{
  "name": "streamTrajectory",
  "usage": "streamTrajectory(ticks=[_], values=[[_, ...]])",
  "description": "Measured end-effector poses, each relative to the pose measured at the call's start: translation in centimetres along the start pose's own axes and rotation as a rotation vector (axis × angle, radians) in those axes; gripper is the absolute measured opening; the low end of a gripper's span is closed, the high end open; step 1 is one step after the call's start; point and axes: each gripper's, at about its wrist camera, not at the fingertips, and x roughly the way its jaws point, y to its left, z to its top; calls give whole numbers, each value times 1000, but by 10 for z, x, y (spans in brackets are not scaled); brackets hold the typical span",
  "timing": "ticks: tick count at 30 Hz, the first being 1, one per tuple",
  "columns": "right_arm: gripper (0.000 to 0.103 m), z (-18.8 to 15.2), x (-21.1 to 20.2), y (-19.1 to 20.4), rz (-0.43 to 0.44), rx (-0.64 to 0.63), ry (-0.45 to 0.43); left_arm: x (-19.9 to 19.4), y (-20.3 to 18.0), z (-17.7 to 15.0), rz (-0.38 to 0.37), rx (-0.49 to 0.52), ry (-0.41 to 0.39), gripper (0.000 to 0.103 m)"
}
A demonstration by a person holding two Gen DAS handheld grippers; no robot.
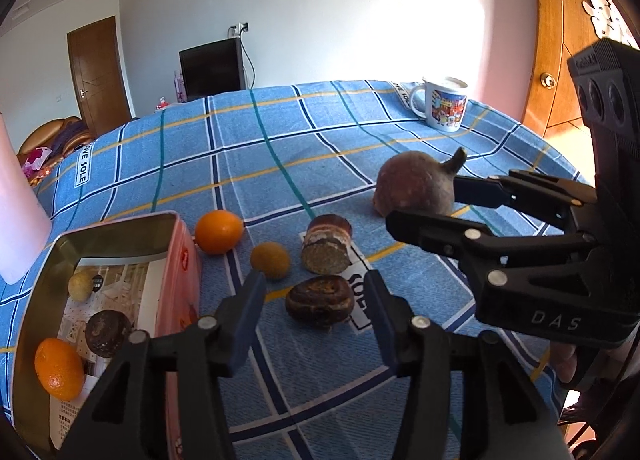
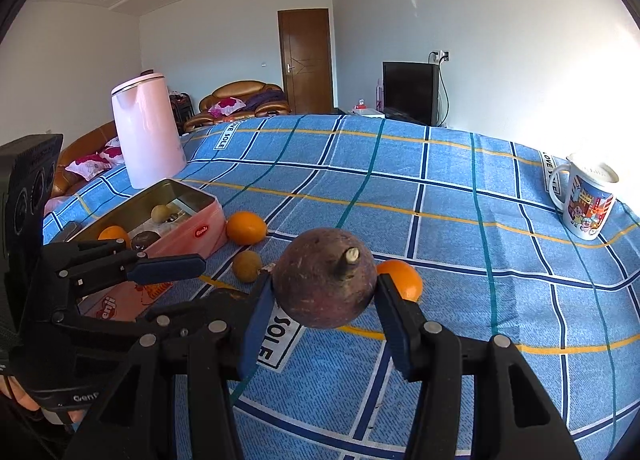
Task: Organize fruits
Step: 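Grasp the purple mangosteen with the right tool while the left tool holds the passion fruit, then carry the passion fruit and mangosteen into the tin box and open both tools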
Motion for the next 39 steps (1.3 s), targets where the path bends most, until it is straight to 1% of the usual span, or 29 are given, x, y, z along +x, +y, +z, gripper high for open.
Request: streamTrajectory(ticks=[2, 5, 6, 8, 12, 14, 16, 19, 24, 39], values=[[53, 0, 0, -2, -1, 7, -1, 5, -4, 0, -7, 18, 25, 54], [53, 0, 0, -2, -1, 10, -1, 18, -8, 0, -10, 35, 92, 54], [53, 0, 0, -2, -3, 10, -2, 21, -8, 1, -6, 32, 104, 51], [53, 1, 0, -3, -2, 12, -4, 24, -6, 0, -16, 23, 123, 44], [53, 0, 1, -4, -2, 16, 2, 23, -5, -1, -21, 9, 119, 43], [53, 0, -1, -4, 0, 18, -5, 18, -4, -1, -14, 4, 97, 43], [53, 0, -2, -4, 0, 17, -13, 9, -2, 0, -8, 0, 55, 43], [53, -1, -5, -4, 1, 15, -26, -1, 1, -1, 27, -12, -1, 43], [53, -1, -11, -1, 4, 2, -57, -14, 6, 0, 64, -29, -73, 43], [53, -3, -29, 4, 17, -28, -151, -35, 14, -5, 119, -78, -197, 43]])
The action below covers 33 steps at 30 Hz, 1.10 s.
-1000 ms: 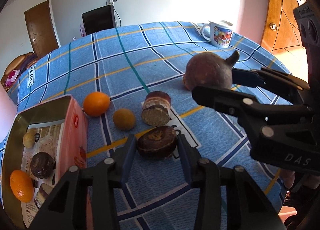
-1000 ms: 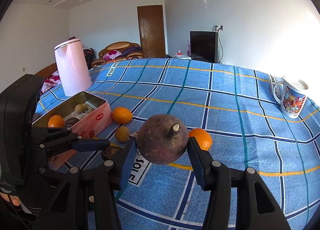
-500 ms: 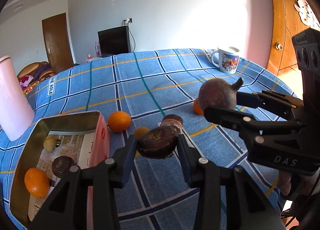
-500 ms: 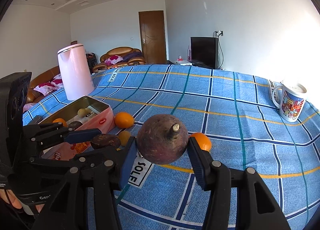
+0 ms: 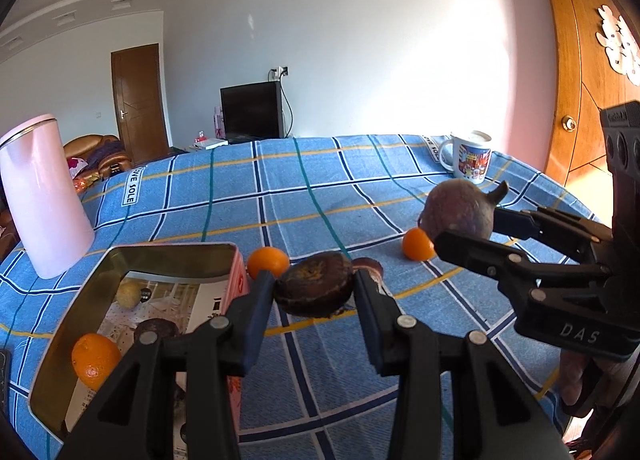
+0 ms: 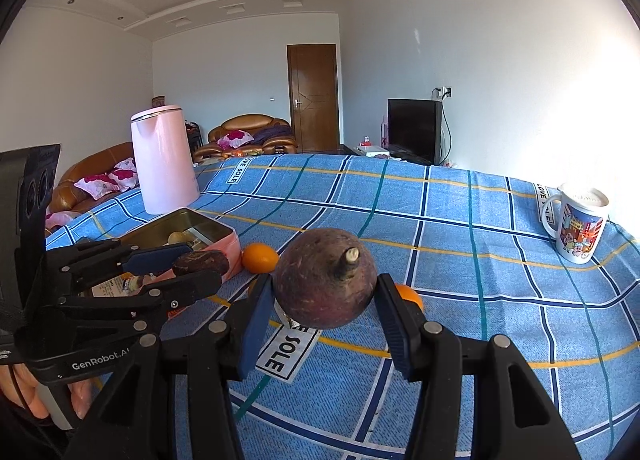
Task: Organize fruits
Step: 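Carry the passion fruit and mangosteen into the tin box and open both tools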
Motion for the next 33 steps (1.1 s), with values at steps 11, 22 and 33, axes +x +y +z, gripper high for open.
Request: streamTrajectory(ticks=[11, 22, 33], values=[[53, -1, -11, 3, 2, -14, -59, -11, 0, -1, 30, -1, -60, 43], [53, -2, -20, 6, -3, -26, -103, -20, 1, -2, 52, -11, -102, 43], [53, -3, -25, 7, -17, -34, -131, -26, 5, -3, 83, -33, -139, 43]])
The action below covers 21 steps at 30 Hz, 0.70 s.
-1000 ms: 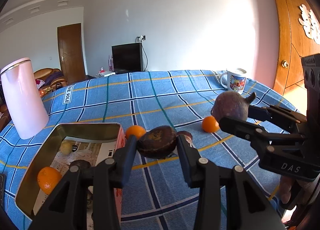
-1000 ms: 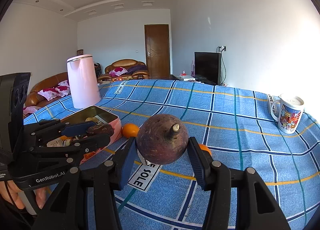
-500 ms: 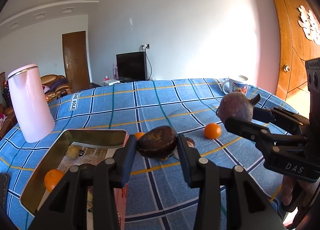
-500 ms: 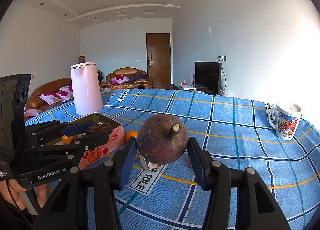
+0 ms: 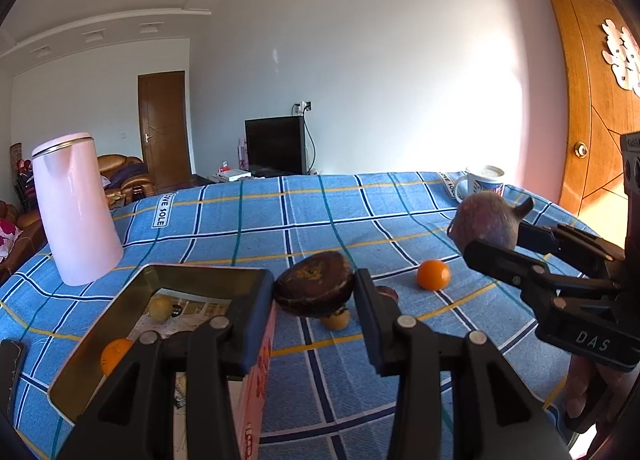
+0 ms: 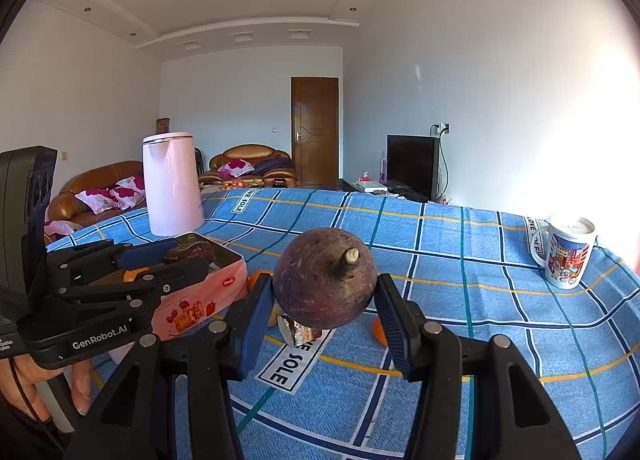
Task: Organize fruits
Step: 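Carry the passion fruit and mangosteen into the tin box and open both tools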
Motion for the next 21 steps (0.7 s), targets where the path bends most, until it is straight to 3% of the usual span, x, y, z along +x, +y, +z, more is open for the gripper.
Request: streamTrajectory(ticks=[7, 21], values=[[53, 3, 1, 9, 3, -30, -5, -6, 14, -1, 33, -17, -7, 43], [53, 26, 36, 69, 155, -102, 62, -12, 74, -9, 138, -94, 53, 43]])
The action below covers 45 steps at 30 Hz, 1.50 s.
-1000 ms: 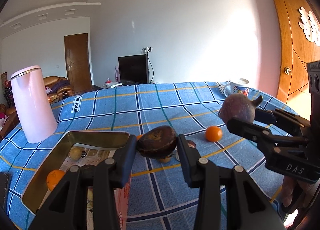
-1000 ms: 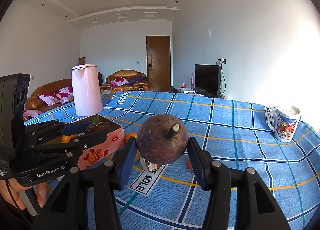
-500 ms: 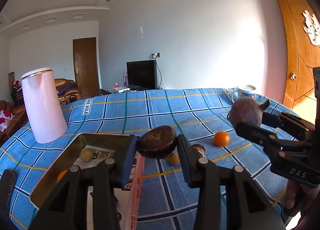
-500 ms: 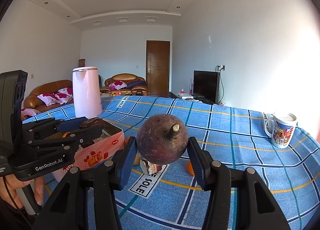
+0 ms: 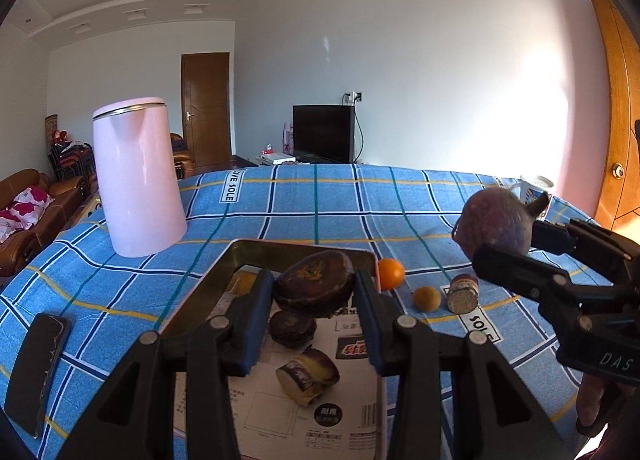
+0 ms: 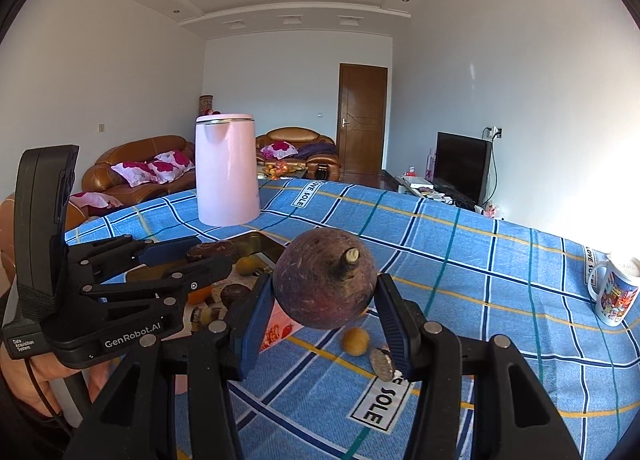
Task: Organize fruits
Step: 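Carry the passion fruit and mangosteen into the tin box and open both tools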
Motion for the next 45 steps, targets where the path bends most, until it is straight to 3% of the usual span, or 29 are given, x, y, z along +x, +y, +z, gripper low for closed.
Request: streamTrajectory(ticks=[28, 38, 42, 45], values=[[53, 3, 49, 61, 129, -75, 90, 0, 62, -12, 100, -61, 67, 43], [54, -6, 70, 84, 184, -137, 202, 6, 73, -19, 105, -72, 112, 43], [54, -9, 77, 90, 212, -158, 252, 2, 74, -19, 106, -76, 108, 45], [55, -9, 76, 89, 220, -143, 252, -5, 73, -16, 110, -82, 89, 61]])
